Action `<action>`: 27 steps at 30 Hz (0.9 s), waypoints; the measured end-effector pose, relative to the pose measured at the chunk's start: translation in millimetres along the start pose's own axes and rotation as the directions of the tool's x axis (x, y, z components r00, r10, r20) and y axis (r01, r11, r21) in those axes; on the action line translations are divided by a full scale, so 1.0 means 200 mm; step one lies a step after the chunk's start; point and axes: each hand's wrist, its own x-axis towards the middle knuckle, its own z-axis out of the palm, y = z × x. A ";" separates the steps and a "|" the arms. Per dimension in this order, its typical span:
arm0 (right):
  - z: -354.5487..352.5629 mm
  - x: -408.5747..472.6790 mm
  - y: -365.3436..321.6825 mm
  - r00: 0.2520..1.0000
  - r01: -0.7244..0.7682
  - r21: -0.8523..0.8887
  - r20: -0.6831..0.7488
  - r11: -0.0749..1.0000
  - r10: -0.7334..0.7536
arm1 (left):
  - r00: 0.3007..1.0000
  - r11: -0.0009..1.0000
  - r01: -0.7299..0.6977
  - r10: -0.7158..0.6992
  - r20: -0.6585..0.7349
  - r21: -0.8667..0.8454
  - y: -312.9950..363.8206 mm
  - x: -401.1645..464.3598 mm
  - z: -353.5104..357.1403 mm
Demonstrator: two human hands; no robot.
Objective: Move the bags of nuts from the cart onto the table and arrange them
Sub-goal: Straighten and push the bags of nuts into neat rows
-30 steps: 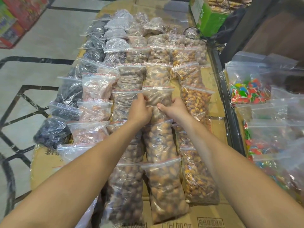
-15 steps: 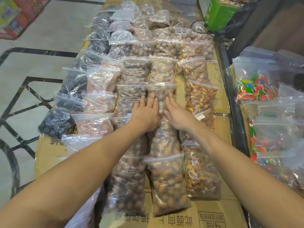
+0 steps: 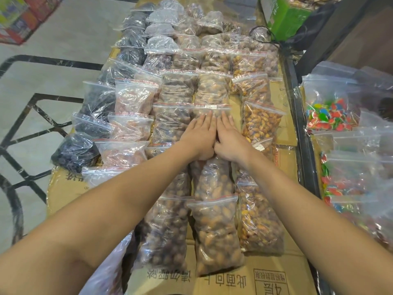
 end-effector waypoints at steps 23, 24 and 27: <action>0.14 -0.22 -0.08 0.994 -0.006 -0.231 0.105 0.973 0.031 | 0.978 0.993 0.032 -0.055 0.202 0.116 0.04 -0.17 0.14; 0.13 -0.21 -0.08 0.994 -0.001 -0.218 0.105 0.976 0.024 | 0.978 0.995 0.017 -0.037 0.205 0.098 0.03 -0.17 0.12; 0.09 -0.26 -0.05 0.998 0.038 -0.119 0.061 0.992 -0.031 | 0.990 0.999 -0.025 0.030 0.135 -0.045 -0.01 -0.25 0.06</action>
